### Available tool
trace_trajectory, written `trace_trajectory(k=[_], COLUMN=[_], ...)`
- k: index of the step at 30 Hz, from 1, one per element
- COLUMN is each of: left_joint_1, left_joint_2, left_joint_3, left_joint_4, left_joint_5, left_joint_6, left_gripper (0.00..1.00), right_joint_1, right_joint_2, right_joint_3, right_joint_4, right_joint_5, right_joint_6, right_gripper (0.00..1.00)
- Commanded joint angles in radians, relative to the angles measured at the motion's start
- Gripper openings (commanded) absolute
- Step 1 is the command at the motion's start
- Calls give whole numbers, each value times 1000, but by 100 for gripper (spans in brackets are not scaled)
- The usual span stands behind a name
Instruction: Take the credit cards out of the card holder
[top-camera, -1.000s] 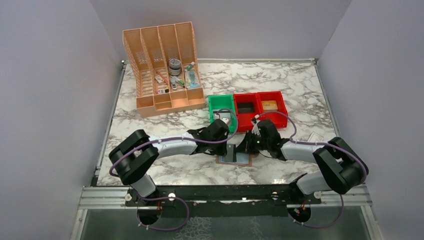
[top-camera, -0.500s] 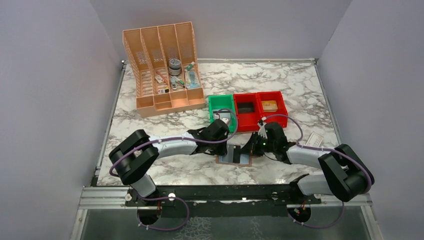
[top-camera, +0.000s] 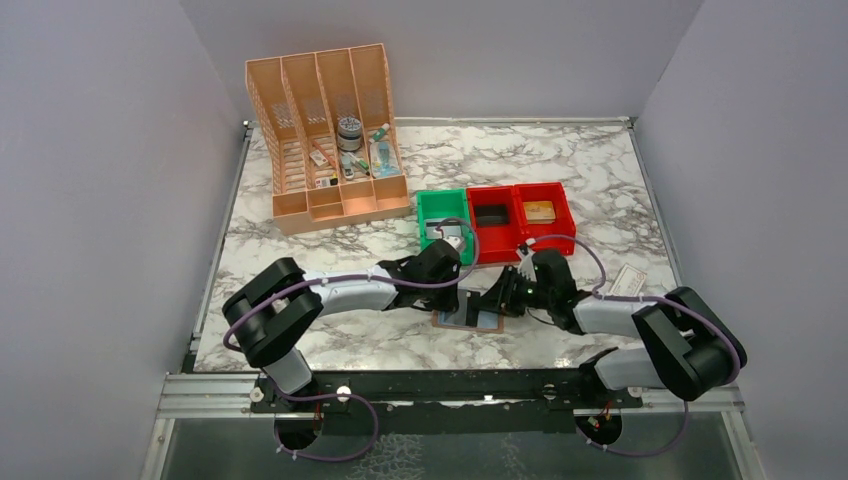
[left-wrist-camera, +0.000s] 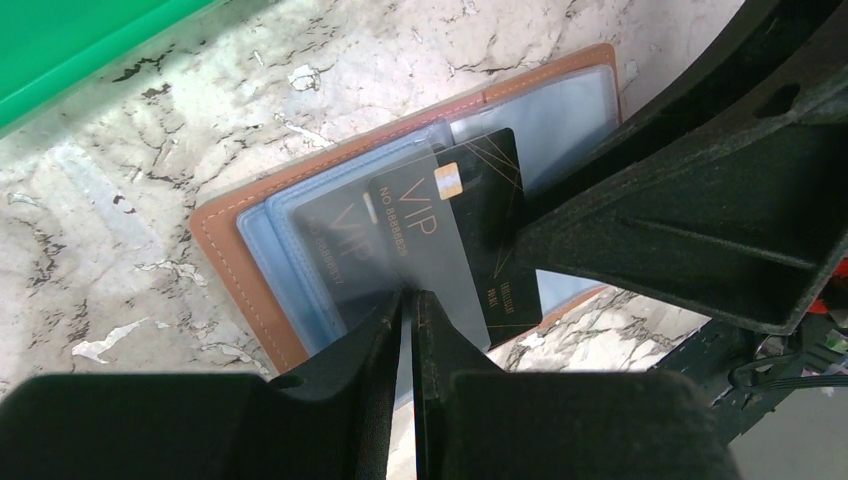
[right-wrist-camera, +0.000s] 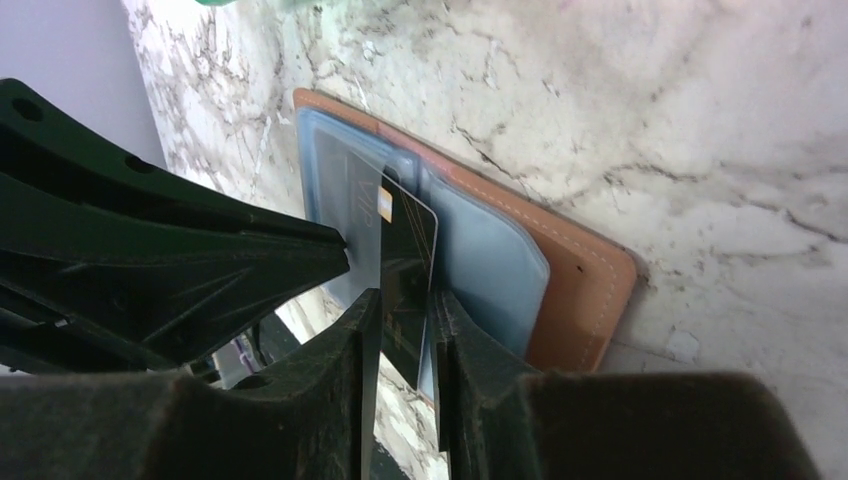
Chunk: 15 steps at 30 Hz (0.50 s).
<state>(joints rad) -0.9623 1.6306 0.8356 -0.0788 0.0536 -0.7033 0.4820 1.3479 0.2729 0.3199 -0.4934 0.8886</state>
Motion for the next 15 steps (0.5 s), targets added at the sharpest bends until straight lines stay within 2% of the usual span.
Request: trace_trajectory(k=[1, 4, 8, 15], left_joint_1=[-12, -13, -13, -15], left_joint_2=[45, 49, 58, 49], left_joint_3=[-21, -25, -18, -20], left_joint_4=[-65, -66, -69, -81], left_joint_5=[-8, -15, -15, -32], left_joint_6=[2, -5, -13, -19], left_gripper=[13, 13, 12, 12], right_joint_1=[-5, -5, -6, -5], right_joint_2=[-10, -26, 16, 152], right_joint_3=[-106, -175, -111, -160], right_joint_4=[151, 294, 208, 394], right_joint_5=[-4, -5, -11, -60], right_joint_6=[132, 217, 152, 205], right_gripper=[24, 25, 25, 25])
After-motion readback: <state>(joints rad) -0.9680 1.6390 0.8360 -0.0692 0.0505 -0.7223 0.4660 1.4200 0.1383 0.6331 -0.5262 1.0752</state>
